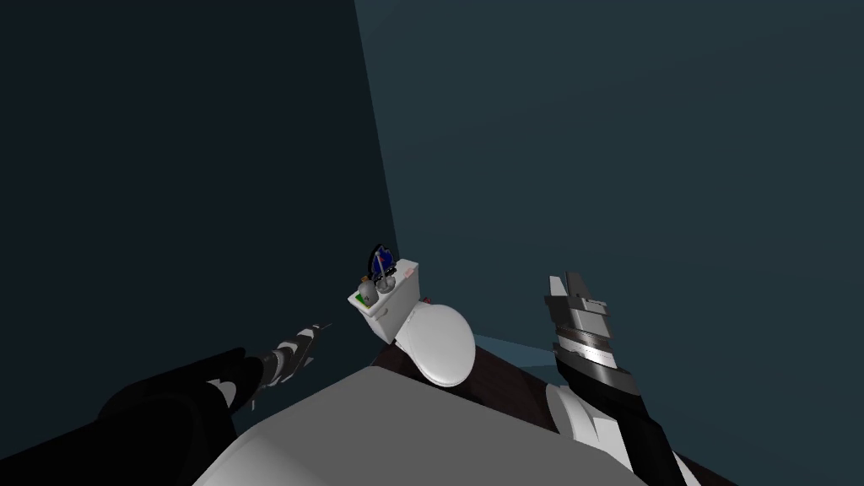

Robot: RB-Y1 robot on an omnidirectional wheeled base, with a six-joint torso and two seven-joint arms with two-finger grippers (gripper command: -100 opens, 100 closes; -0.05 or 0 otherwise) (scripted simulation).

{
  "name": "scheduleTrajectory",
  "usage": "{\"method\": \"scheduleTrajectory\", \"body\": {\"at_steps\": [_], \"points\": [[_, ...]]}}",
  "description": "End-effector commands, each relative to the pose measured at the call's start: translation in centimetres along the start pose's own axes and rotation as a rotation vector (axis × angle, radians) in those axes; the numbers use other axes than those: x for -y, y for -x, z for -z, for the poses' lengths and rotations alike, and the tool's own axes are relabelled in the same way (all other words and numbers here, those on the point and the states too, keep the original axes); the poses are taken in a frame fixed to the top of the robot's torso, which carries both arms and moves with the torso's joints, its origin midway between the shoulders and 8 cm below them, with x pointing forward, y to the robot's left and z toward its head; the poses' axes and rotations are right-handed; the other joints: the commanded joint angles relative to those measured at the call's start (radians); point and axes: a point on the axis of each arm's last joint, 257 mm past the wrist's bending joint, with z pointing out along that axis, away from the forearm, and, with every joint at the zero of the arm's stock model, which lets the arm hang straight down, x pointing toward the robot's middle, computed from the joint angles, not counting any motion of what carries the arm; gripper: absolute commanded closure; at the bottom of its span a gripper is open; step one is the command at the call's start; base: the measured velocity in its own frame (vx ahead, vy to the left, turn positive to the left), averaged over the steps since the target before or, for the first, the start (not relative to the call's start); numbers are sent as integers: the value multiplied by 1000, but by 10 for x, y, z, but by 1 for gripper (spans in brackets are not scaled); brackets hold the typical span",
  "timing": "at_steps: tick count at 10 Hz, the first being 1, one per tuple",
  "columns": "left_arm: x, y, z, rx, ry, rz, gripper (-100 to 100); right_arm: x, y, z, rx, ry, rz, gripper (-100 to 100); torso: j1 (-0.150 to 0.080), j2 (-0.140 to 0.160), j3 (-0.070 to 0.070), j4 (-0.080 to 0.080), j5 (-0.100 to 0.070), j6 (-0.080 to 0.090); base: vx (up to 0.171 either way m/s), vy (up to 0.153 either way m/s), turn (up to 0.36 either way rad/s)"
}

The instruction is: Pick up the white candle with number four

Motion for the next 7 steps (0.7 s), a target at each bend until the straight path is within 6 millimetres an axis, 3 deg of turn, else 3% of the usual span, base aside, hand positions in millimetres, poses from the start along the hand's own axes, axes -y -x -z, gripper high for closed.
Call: {"method": "scheduleTrajectory", "body": {"at_steps": [1, 7], "points": [[-9, 2, 7, -20, 38, -29, -100, 0, 0, 0, 0, 0, 0, 0, 0, 0, 0, 0, 0, 0, -4, 44, -125], [-16, -1, 8, -34, 66, -29, -100, 0, 0, 0, 0, 0, 0, 0, 0, 0, 0, 0, 0, 0, -1, 9, -25]]}}
